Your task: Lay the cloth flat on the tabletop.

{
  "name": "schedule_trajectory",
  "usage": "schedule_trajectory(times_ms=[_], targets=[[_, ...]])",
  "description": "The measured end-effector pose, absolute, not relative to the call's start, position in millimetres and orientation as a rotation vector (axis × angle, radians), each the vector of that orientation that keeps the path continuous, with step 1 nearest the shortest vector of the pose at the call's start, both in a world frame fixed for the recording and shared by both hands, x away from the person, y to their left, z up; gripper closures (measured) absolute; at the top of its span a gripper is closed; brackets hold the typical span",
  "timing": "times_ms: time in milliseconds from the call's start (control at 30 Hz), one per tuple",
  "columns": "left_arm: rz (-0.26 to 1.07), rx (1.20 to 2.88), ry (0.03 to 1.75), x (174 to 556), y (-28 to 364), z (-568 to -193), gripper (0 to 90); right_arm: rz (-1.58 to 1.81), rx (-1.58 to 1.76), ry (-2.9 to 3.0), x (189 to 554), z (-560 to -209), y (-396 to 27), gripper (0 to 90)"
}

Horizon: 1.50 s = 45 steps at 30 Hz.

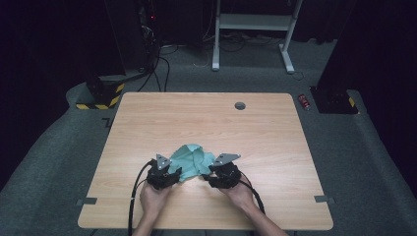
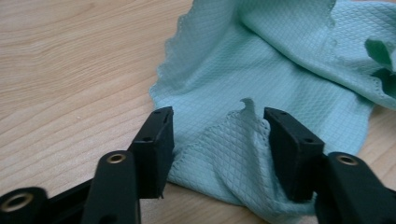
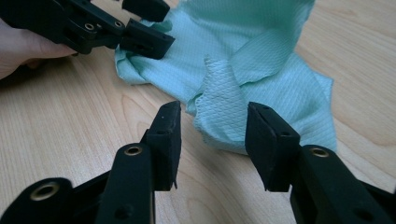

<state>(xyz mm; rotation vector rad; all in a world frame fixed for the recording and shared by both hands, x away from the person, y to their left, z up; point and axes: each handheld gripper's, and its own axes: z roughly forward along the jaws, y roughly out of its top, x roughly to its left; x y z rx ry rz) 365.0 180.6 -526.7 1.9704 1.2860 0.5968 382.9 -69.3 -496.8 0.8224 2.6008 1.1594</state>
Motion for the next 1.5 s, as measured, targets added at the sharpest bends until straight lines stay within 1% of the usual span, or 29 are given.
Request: schedule_trajectory(times_ms=[167,233,267,300,333,367,400,467,833,867,900,933,967,1000,1033,1067,1100,1133,1167,1267,1333,1367,1400,1467,1500], targets=[[0.599,1.969,1.294,365,181,-527,40.7,1.130,0.793,2.627,383,-498,-65,53.8],[0.598,1.968,1.294,365,181,-527,40.7,1.109,0.789,2.632,384,-499,-63,55.0],[0.597,1.969,1.293,365,181,-527,40.5,1.079,0.782,2.638,384,-500,-61,64.7],[0.598,1.966,1.294,365,181,-527,40.5,1.059,0.771,2.645,384,-500,-60,71.0],[0.598,1.966,1.294,365,181,-527,40.5,1.059,0.771,2.645,384,-500,-60,71.0],[0.598,1.967,1.295,365,181,-527,40.4,1.049,0.761,2.654,384,-500,-61,82.0],[0.598,1.967,1.295,365,181,-527,40.3,1.049,0.761,2.654,384,-500,-61,82.0],[0.598,1.966,1.295,365,181,-527,40.3,1.052,0.763,2.652,385,-499,-63,89.6],[0.598,1.966,1.295,365,181,-527,40.3,1.114,0.838,2.561,391,-483,-89,89.9],[0.598,1.965,1.295,365,181,-527,40.3,1.121,0.852,2.560,391,-482,-93,87.2],[0.598,1.965,1.295,365,181,-527,40.3,1.121,0.852,2.560,391,-482,-93,87.2],[0.598,1.966,1.295,365,181,-527,40.3,1.121,0.851,2.561,390,-483,-94,83.0],[0.598,1.964,1.296,365,181,-527,40.3,1.120,0.837,2.573,389,-484,-93,75.1],[0.598,1.966,1.295,365,181,-527,40.3,1.120,0.837,2.573,389,-484,-93,75.1],[0.598,1.966,1.295,365,181,-527,40.3,1.119,0.820,2.587,387,-486,-88,69.7],[0.598,1.965,1.295,365,181,-527,40.3,1.117,0.806,2.595,386,-486,-85,67.9],[0.598,1.965,1.295,365,181,-527,40.3,1.117,0.806,2.595,386,-486,-85,67.9],[0.598,1.970,1.293,365,181,-527,40.3,1.114,0.795,2.616,386,-489,-77,64.1],[0.599,1.968,1.295,365,181,-527,40.3,1.114,0.795,2.616,386,-489,-77,64.1],[0.598,1.967,1.297,365,181,-527,39.7,1.092,0.762,2.643,385,-495,-62,58.3],[0.598,1.970,1.295,365,181,-527,39.7,1.069,0.743,2.655,385,-499,-54,58.2],[0.598,1.969,1.296,365,181,-527,39.7,1.054,0.745,2.658,385,-500,-51,59.9],[0.598,1.970,1.296,365,181,-527,39.7,1.039,0.739,2.655,385,-502,-48,63.8],[0.598,1.970,1.296,365,181,-527,39.7,0.999,0.727,2.651,385,-503,-46,75.9],[0.598,1.970,1.296,365,181,-527,39.7,0.999,0.727,2.651,385,-503,-46,75.9]])
